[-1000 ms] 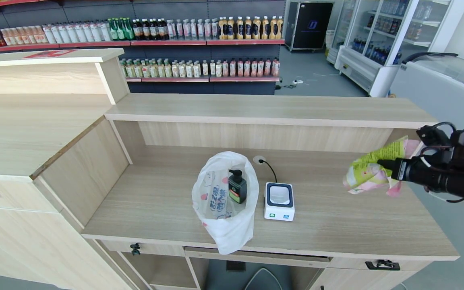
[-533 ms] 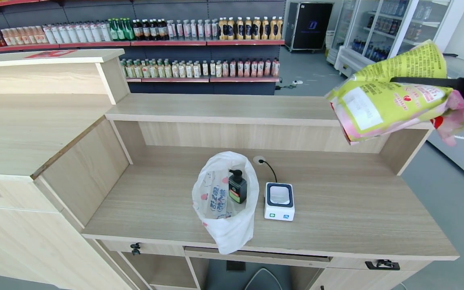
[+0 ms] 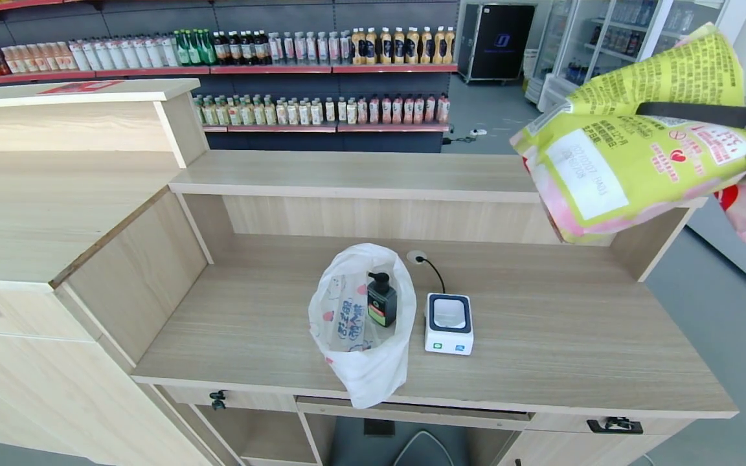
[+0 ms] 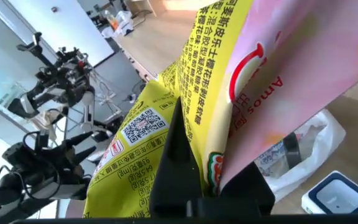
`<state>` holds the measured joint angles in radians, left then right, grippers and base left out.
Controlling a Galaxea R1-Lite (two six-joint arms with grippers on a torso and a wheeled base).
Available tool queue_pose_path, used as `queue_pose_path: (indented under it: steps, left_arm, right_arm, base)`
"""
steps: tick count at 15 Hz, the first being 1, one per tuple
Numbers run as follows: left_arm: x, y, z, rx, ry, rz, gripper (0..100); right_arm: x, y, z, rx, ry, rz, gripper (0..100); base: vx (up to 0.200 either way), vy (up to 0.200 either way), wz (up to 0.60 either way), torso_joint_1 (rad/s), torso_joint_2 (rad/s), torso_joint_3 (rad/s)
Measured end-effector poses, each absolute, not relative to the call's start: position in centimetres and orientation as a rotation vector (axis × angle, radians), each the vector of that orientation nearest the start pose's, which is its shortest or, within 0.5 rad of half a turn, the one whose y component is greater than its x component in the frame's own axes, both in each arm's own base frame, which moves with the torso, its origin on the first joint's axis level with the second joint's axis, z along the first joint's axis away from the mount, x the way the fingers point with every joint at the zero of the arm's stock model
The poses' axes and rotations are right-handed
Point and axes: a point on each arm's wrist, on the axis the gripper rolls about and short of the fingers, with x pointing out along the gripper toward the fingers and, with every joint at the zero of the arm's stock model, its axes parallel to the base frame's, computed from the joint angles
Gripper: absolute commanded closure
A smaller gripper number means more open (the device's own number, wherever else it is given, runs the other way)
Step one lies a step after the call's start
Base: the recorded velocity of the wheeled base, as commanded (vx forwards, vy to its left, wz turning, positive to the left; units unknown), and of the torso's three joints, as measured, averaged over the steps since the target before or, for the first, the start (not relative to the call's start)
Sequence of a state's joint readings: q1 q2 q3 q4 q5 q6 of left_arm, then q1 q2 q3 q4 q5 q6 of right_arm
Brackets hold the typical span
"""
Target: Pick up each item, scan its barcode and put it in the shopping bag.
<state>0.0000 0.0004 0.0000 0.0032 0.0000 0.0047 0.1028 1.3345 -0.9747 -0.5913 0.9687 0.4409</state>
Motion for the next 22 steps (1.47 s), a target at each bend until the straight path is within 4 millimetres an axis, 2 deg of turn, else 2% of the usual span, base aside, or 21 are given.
queue_pose_path:
  steps: [6, 11, 17, 22]
  left_arm:
    - [-2.3, 0.0, 7.5, 0.005, 0.004, 0.000, 0]
    - [-2.3, 0.0, 7.5, 0.005, 0.004, 0.000, 0]
    - [-2.3, 0.0, 7.5, 0.005, 0.004, 0.000, 0]
    - [-2.3, 0.0, 7.5, 0.004, 0.004, 0.000, 0]
  right_arm:
    - [20.0, 5.5, 31.9, 0.318, 0.024, 1.187, 100]
    - [19.4, 6.0, 33.3, 0.392, 0.019, 1.323, 100]
    - [18.5, 7.0, 34.2, 0.313, -0.029, 1.474, 100]
    - [18.4, 7.4, 33.0, 0.136, -0.030, 1.692, 100]
  base:
    - [0.000, 0.000, 0.00, 0.000, 0.00, 0.000]
    - [0.000, 0.000, 0.00, 0.000, 0.00, 0.000]
    - [0.000, 0.000, 0.00, 0.000, 0.00, 0.000]
    - [0.000, 0.000, 0.00, 0.000, 0.00, 0.000]
